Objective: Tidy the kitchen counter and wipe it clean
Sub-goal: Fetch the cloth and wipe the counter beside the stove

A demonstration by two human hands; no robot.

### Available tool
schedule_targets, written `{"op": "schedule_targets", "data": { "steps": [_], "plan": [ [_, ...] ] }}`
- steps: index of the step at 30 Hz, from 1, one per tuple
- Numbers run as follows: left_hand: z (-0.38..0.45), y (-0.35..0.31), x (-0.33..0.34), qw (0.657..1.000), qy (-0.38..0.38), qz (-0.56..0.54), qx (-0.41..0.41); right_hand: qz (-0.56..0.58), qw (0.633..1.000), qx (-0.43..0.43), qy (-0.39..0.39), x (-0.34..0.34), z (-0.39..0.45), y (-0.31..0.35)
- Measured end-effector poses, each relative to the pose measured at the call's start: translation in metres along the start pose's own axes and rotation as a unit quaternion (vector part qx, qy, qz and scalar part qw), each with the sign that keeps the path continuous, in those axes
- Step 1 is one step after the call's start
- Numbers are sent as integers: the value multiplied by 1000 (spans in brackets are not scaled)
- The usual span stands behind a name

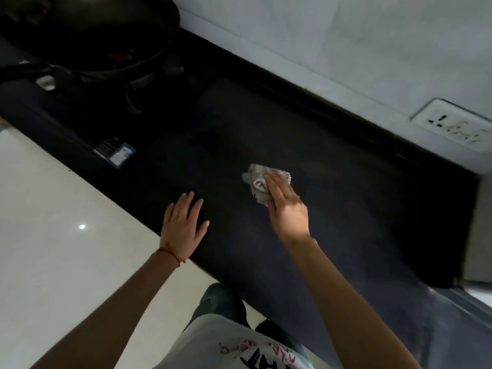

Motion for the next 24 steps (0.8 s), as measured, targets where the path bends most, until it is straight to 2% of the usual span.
{"op": "schedule_targets", "data": {
  "steps": [6,9,12,14,18,21,24],
  "plan": [
    [16,26,0,999,32,2,8,-36,993,-27,108,66,1,18],
    [16,29,1,1000,20,-10,12,-69,993,-12,93,74,25,24],
    [17,30,2,1000,8,-24,14,-91,987,11,133,86,56,21],
    [17,31,2,1000,4,-27,10,-55,993,22,99,88,51,23],
    [18,33,2,1000,2,-23,9,-27,995,-43,81,90,0,21],
    [18,33,4,999,-13,-25,18,-48,994,-62,79,88,23,10],
    [17,33,5,999,-26,-25,24,-53,993,32,104,92,76,8]
  ]
}}
Point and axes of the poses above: each hand's wrist, its own z-axis towards the middle knuckle, its own x-axis out of the palm, y = z × x, the point moved 3 cm from there along z, towards the middle knuckle, and after that the axes turned 10 degrees about -z, right-handed, at the moved point
